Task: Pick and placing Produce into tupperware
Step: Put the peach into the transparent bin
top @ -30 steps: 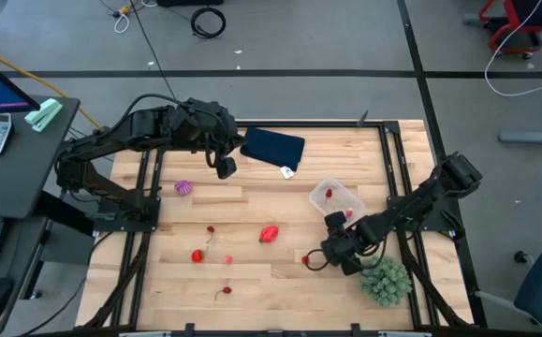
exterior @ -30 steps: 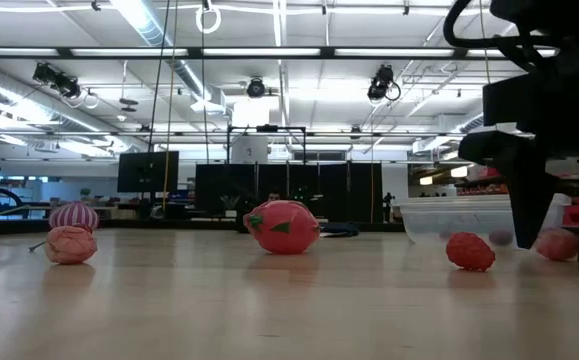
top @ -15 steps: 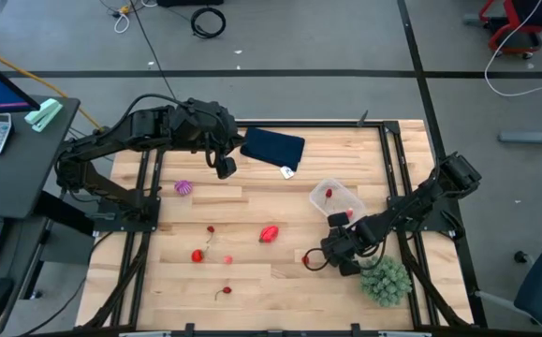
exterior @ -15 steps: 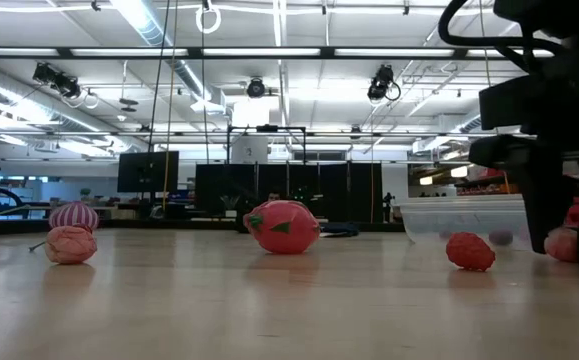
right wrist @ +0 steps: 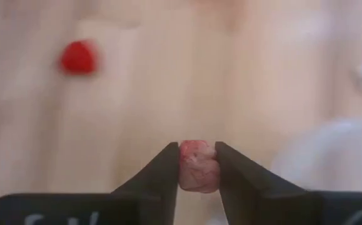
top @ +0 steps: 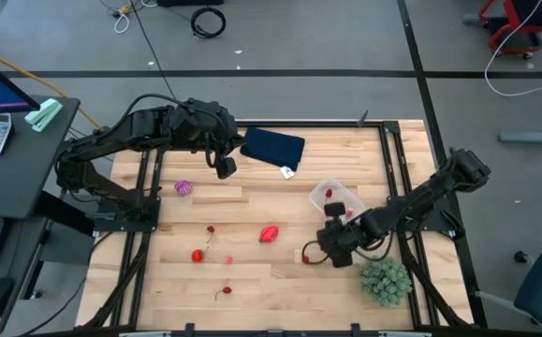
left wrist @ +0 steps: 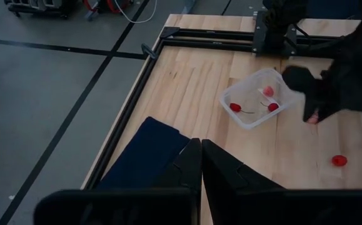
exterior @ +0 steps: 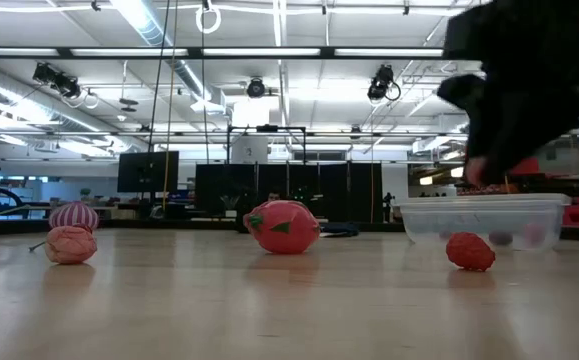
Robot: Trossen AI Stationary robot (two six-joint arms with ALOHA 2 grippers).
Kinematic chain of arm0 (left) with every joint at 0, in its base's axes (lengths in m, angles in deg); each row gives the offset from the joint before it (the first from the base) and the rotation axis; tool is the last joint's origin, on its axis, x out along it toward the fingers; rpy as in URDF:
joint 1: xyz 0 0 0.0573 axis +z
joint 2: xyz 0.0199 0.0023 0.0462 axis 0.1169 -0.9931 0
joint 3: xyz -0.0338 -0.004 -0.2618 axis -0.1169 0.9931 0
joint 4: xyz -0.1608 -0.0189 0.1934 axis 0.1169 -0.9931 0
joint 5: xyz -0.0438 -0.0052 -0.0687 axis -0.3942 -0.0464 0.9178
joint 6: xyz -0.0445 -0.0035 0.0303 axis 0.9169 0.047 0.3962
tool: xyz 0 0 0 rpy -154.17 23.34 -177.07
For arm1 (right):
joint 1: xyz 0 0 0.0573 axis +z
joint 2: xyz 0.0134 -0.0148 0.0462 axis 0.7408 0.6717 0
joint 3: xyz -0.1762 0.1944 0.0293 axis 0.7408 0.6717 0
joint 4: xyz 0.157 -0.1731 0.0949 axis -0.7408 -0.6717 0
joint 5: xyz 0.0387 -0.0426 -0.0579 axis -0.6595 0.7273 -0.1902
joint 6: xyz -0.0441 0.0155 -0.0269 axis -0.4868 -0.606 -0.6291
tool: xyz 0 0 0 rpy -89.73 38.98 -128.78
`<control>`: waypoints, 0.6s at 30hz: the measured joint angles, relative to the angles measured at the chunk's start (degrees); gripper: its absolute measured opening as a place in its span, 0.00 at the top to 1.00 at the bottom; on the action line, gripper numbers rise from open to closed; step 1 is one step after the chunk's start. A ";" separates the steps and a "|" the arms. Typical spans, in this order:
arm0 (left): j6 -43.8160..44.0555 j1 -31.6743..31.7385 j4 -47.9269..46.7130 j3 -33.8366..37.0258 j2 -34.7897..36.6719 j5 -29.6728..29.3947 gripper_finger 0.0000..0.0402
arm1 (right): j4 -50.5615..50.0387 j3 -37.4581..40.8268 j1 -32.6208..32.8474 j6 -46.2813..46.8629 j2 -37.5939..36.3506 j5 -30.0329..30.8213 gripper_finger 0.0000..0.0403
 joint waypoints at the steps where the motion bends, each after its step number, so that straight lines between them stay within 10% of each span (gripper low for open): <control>1: 0.02 0.01 -0.01 0.00 0.00 0.00 0.96 | -1.83 -0.43 -0.58 -0.09 -1.13 1.95 0.73; 7: 0.09 0.00 -0.02 0.00 0.00 0.02 0.94 | -13.86 -1.25 -6.00 7.26 -9.25 8.85 0.71; 18: 0.08 0.00 -0.02 0.02 0.00 0.00 0.96 | -12.21 9.27 -15.34 11.57 -12.70 -5.13 0.68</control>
